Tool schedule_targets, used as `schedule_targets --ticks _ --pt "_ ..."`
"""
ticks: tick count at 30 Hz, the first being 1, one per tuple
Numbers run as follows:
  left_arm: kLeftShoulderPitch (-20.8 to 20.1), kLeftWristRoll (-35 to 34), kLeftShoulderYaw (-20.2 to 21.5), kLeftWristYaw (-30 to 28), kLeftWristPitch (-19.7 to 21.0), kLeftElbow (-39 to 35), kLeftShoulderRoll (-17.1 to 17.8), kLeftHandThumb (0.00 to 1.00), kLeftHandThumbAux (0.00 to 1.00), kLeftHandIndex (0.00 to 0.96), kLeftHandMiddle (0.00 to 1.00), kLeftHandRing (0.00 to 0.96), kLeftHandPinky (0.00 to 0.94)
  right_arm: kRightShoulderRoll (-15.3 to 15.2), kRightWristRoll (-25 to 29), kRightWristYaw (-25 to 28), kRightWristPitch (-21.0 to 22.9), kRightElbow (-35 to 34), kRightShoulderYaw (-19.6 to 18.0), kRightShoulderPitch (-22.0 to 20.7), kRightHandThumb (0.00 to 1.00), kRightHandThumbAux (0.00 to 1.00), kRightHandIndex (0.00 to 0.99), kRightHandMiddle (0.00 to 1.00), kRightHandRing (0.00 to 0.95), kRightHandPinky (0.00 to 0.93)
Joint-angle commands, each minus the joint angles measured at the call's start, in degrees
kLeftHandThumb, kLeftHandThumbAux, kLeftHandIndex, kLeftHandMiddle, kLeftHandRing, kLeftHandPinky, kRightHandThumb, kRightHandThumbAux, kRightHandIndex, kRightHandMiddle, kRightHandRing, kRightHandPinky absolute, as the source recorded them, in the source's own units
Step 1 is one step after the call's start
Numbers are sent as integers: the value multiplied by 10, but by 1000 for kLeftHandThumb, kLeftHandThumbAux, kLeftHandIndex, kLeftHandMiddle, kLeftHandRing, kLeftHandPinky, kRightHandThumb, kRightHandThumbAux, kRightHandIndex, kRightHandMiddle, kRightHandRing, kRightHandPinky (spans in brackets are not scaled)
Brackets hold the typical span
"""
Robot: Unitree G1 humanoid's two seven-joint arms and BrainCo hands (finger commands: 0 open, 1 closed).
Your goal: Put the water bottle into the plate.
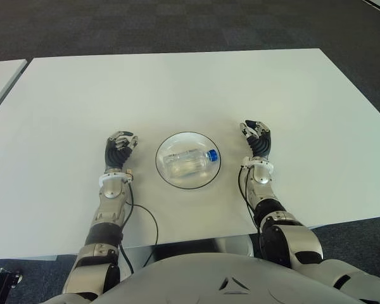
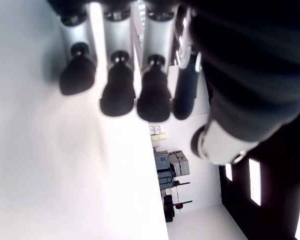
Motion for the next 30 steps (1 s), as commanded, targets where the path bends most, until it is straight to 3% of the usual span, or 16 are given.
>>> schedule_targets --ticks 1,9,11,15,30 --pt "13 -10 -1 -13 19 -11 -7 706 718 439 774 763 769 3 -11 -6 31 -16 8 14 709 734 430 521 533 550" --pt "20 -28 2 -24 40 -34 -13 707 718 438 772 761 765 4 -19 -13 68 -44 15 22 710 734 431 518 517 529" --pt "21 -28 2 -24 44 -39 -14 787 691 427 636 750 752 4 -19 -13 75 -50 16 24 710 734 431 518 516 531" --pt "26 -27 1 -24 51 -49 -14 831 676 420 561 744 744 3 -20 -8 90 -64 20 30 710 734 431 519 516 533" --pt "32 -30 1 -31 69 -64 -10 841 674 413 543 741 741 -10 -24 33 108 -90 36 44 709 734 428 516 527 554"
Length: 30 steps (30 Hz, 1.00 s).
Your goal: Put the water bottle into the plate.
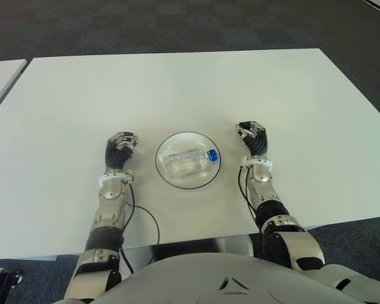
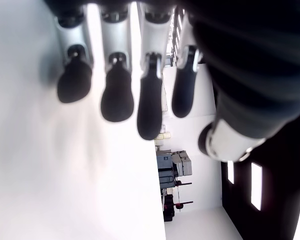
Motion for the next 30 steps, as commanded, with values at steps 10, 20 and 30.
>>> schedule_targets --ticks 10,20,30 --pt "8 4 -2 -10 21 -6 1 842 673 415 543 742 738 -7 -4 17 13 -2 7 15 711 732 429 514 528 541" --pt "7 1 1 -14 25 -6 3 842 673 417 542 741 738 -5 -4 11 11 -3 5 15 712 732 428 520 537 565" --pt "5 -4 1 -24 20 -2 2 842 673 417 541 739 741 1 -3 -8 0 -6 -1 15 710 733 429 528 548 569"
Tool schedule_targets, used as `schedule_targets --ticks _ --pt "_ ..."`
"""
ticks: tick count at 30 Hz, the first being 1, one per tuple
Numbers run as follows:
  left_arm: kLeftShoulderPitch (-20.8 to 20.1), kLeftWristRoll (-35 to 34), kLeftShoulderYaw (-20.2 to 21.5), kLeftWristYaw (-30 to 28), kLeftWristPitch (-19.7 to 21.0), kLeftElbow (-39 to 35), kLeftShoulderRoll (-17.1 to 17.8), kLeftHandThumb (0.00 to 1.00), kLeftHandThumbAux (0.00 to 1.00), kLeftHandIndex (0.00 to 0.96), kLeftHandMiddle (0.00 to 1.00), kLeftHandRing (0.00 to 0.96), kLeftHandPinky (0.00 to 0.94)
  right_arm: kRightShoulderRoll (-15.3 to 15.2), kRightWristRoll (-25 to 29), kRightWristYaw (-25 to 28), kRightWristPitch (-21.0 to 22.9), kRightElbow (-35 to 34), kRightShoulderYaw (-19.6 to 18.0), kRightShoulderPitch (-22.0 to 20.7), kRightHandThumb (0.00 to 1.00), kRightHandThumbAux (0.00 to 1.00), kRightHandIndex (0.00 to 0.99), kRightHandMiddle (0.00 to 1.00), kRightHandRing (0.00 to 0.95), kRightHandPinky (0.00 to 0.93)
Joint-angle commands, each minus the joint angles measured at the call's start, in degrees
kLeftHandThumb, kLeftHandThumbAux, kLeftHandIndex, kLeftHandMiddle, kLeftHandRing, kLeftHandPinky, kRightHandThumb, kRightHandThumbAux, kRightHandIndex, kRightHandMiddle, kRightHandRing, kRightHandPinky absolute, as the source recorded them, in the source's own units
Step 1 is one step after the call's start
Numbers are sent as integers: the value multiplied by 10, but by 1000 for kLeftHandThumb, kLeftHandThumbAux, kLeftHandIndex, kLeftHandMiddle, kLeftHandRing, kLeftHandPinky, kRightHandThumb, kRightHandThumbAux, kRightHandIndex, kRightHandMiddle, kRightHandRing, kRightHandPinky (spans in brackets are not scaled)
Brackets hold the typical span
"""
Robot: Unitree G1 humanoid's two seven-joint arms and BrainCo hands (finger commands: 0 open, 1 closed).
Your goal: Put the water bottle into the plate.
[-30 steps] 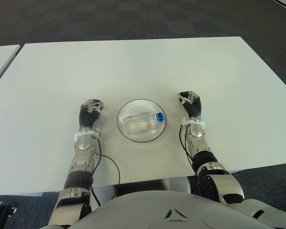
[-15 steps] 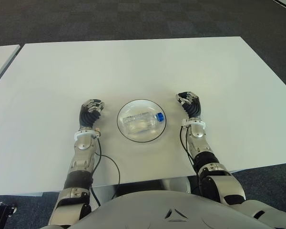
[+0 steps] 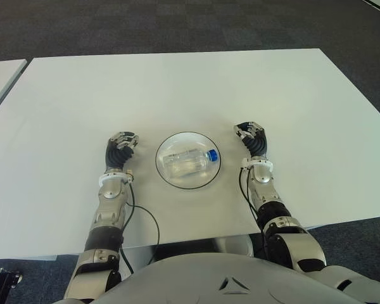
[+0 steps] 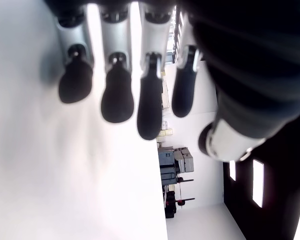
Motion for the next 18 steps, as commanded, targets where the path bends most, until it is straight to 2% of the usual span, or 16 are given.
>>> schedule_targets --ticks 1,18 --pt "4 -4 0 -12 7 6 1 842 673 417 541 739 741 5 -3 -10 0 1 -4 8 710 733 429 529 549 570" --pt "4 5 -1 -7 2 10 1 841 674 414 541 738 739 6 -4 -19 -5 -2 -2 9 709 734 429 534 552 572"
